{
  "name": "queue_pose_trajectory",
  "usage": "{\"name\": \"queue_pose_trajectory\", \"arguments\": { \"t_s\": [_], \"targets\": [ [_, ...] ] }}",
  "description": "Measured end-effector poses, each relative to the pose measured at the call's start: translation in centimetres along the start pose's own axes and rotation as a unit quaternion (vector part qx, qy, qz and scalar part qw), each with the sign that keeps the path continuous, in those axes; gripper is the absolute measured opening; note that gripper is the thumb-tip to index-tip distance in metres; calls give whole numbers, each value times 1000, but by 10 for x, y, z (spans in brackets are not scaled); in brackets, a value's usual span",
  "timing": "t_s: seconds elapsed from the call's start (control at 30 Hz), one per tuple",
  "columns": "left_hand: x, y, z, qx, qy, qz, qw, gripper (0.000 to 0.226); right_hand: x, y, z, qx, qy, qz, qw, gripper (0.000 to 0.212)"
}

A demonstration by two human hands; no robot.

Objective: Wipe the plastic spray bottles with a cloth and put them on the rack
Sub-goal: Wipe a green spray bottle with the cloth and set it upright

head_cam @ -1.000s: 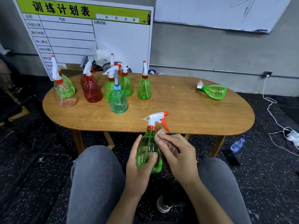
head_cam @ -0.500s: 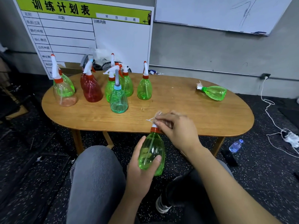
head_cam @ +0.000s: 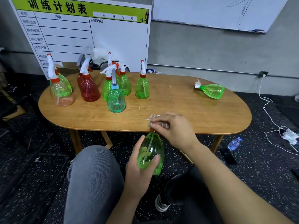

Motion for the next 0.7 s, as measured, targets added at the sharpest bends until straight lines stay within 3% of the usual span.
{"name": "queue_pose_trajectory", "arguments": {
  "t_s": [0.1,0.27,0.43,0.57,0.63,0.7],
  "targets": [
    [0,-1,-1,-4,2,-4,1000,74,1,-12,-19,-56,55,-101,992,27],
    [0,-1,0,-10,-9,-10,1000,74,-13,8,-2,96,18,16,995,25],
    [-2,2,0,4,-4,5,1000,73,-8,-11,-17,-38,69,-109,991,27],
    [-1,0,0,-1,-5,-4,1000,71,-16,6,-6,114,50,-17,992,21],
    [0,0,0,1,-4,-4,1000,72,-15,6,-7,109,45,-13,993,23],
    [-1,1,0,6,-3,4,1000,73,-10,-2,-16,59,73,-61,994,26]
  ]
}}
Point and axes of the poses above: each hand's wrist, its own x-axis towards the middle knuckle, its own y-axis out of the palm, z = x × y, the point moved 6 cm from there along x, towards the middle knuckle, and after that the axes turned 9 degrees about -z, right-handed, at the moved point
